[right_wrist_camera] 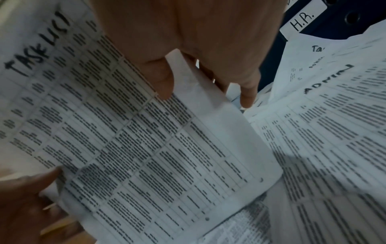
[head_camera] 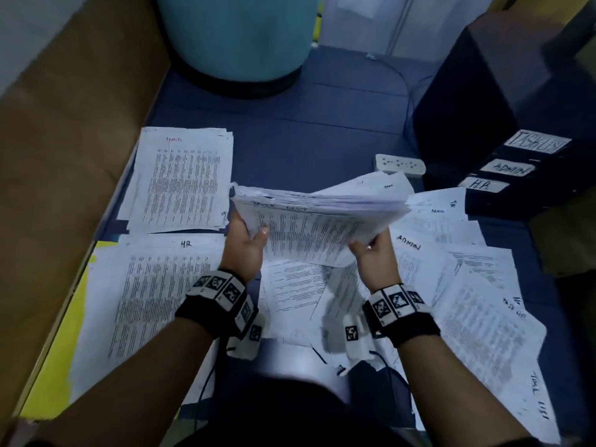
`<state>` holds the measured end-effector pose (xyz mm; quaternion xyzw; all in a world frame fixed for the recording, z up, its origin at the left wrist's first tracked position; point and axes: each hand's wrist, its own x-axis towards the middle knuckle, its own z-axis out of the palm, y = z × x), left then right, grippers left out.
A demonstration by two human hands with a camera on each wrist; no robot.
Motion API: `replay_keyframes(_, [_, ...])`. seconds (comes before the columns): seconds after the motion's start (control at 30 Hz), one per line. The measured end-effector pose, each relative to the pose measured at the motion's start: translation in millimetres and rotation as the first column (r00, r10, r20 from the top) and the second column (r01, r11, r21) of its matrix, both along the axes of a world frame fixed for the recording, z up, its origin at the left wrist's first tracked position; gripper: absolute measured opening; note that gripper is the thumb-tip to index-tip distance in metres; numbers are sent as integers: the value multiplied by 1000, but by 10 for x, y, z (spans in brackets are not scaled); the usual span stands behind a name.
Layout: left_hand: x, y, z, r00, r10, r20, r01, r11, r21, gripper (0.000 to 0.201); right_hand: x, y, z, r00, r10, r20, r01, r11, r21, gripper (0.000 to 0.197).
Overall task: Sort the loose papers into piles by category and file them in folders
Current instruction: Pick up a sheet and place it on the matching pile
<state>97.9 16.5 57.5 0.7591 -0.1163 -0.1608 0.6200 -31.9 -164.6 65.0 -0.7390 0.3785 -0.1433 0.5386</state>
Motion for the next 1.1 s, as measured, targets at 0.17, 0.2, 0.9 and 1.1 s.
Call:
replay_keyframes(0.17, [46,-16,-111,997,27,73,-33,996,84,24,-41,-4,-85,993,37,-110,-43,998,-55,40])
replay_keyframes(0.2, [68,-24,-114,996,31,87,-38,996,77,17,-37,-13,-59,996,28,-87,-32,998,-50,35])
replay_keyframes(0.9, [1109,-107,-644,969,214,-126,-175,948,266,47,1154,-202,-617,971,119,-208,-72,973,218,17])
replay_keyframes(1.1, [943,0,-822,983,146,-110,-104,940,325,53,1560,-269,-836,913,124,-389,-101,992,81,23])
